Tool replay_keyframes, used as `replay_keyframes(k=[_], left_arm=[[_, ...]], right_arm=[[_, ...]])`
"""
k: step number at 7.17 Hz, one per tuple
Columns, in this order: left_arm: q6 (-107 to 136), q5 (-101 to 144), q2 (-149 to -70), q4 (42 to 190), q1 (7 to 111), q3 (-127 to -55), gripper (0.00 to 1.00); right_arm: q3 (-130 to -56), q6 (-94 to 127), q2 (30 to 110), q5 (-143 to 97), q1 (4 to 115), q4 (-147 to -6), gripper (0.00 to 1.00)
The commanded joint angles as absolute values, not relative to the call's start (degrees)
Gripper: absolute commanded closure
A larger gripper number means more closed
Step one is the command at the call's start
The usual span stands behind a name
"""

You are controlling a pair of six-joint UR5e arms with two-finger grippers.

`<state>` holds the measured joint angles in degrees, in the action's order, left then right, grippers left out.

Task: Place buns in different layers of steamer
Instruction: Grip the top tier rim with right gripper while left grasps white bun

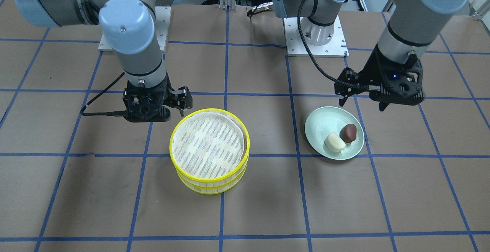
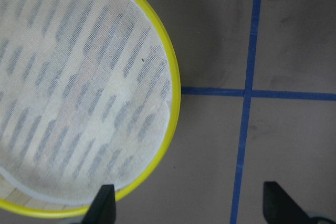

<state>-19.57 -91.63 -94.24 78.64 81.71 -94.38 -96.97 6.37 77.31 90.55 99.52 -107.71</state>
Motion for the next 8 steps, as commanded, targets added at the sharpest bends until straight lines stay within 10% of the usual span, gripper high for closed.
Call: replay_keyframes(k=[1, 2, 4, 8], left_arm=[[-30.9, -91.5, -98.5, 72.7, 78.1, -99.2, 0.0], [-31.1, -91.4, -101.1, 72.6, 78.1, -99.4, 0.0], [-32.0, -91.4, -106.9, 72.1, 78.1, -99.8, 0.02], [-32.1, -91.5, -113.8, 68.0, 78.1, -103.8, 0.13]], right_arm=[[-97.6, 7.1, 70.4, 89.8, 99.5, -114.4, 0.3], [-97.5, 7.2, 70.3, 89.7, 99.5, -114.8, 0.68], [-97.5, 7.9, 70.3, 89.9, 99.5, -114.7, 1.0], [-96.6, 5.8, 77.2, 89.8, 94.4, -107.7, 1.0]])
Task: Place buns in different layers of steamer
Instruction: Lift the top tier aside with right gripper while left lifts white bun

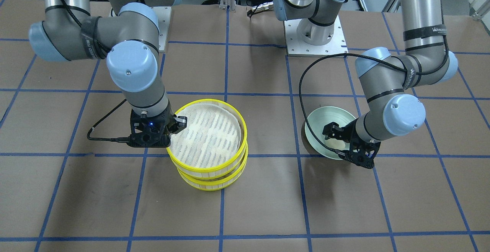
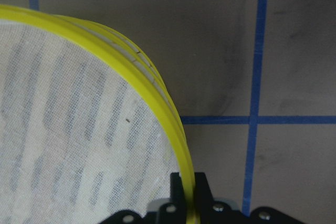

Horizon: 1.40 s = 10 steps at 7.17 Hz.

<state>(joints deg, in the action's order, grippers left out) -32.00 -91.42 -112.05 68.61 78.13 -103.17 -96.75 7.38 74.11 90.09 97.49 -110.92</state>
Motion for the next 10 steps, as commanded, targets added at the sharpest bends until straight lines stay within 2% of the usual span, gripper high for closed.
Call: replay_keyframes(k=[1, 2, 5, 7, 9, 10], left_arm=[[-32.0, -91.8, -114.5, 68.5, 78.1, -103.7, 0.58], [-32.1, -92.0, -114.5, 68.7, 78.1, -103.4, 1.0], [-26.4, -91.5, -111.8, 72.8, 79.2, -99.2, 1.0], [-13.9, -82.0, -109.3, 80.1, 81.6, -92.5, 1.0], [2.2, -74.1, -108.8, 77.3, 88.8, -90.4, 1.0], [8.2, -70.9, -109.9, 70.4, 91.8, -90.6, 1.0]], right_arm=[[-96.6, -1.6, 78.8, 89.7, 90.2, -104.9, 1.0], [-96.5, -9.1, 79.7, 90.3, 86.3, -104.7, 1.0], [-96.7, -25.0, 80.2, 90.6, 75.4, -103.5, 1.0], [-97.1, -25.5, 80.2, 90.8, 75.4, -103.5, 1.0], [-97.2, -25.5, 80.2, 90.8, 75.4, -103.5, 1.0], [-97.2, -25.4, 80.2, 91.3, 75.5, -103.5, 1.0]])
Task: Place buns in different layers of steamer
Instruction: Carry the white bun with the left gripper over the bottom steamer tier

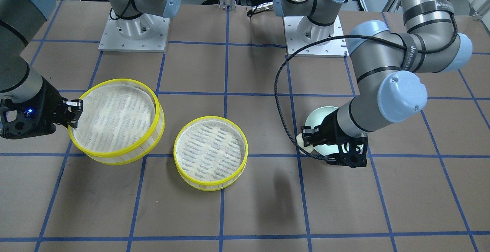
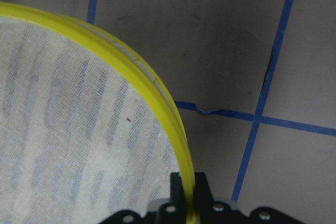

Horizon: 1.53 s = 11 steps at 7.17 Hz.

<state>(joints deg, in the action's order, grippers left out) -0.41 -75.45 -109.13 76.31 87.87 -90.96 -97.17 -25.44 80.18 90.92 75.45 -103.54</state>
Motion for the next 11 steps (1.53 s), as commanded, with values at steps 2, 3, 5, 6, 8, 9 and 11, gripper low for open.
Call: replay_keyframes(k=[2, 3, 5, 6, 8, 9, 11], left_arm=[[15.9, -61.6, -111.7, 67.7, 94.4, -91.4, 1.0], [17.0, -60.5, -113.6, 66.6, 96.8, -91.5, 1.0], [19.2, -60.6, -117.3, 62.6, 101.1, -91.6, 0.94], [19.7, -60.9, -117.7, 61.9, 101.3, -91.6, 0.3], [22.1, -60.6, -117.2, 61.5, 101.3, -91.4, 0.0], [22.0, -60.8, -116.7, 61.5, 101.3, -91.1, 0.0], [21.4, -61.7, -115.6, 62.0, 101.1, -90.6, 0.0]], right_arm=[[-97.3, -25.4, 80.2, 91.3, 75.5, -103.5, 1.0], [-97.3, -25.4, 80.1, 91.3, 75.5, -103.5, 1.0], [-97.3, -25.3, 80.0, 91.5, 75.5, -103.5, 1.0], [-97.3, -25.1, 79.9, 91.5, 75.6, -103.5, 1.0], [-97.3, -24.8, 79.8, 91.4, 75.9, -103.5, 1.0], [-97.3, -24.3, 79.9, 91.3, 76.0, -103.6, 1.0], [-97.3, -17.7, 79.7, 91.0, 80.6, -104.3, 1.0]])
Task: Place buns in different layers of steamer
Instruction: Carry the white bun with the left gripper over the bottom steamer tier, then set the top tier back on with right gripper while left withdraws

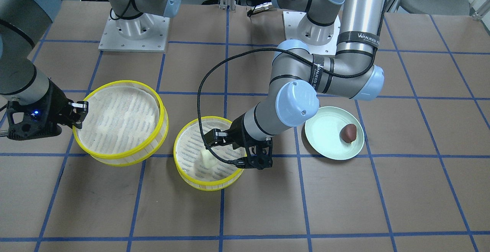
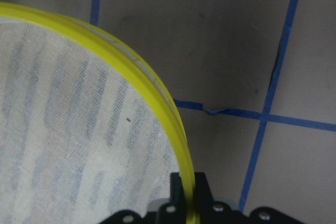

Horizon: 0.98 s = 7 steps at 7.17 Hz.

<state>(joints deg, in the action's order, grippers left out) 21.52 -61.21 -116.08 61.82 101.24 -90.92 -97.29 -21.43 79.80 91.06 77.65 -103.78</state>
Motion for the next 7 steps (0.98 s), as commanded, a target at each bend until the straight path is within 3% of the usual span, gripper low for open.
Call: replay_keyframes(k=[1, 7], left_arm=[[21.2, -64.2, -115.1, 62.6, 100.3, -90.5, 0.0], [-23.4, -93.5, -110.1, 76.9, 80.7, -94.6, 0.0]], right_arm=[[-97.3, -16.4, 79.7, 91.4, 83.1, -104.7, 1.0], [-96.6, 7.7, 72.6, 91.1, 98.2, -112.7, 1.0]])
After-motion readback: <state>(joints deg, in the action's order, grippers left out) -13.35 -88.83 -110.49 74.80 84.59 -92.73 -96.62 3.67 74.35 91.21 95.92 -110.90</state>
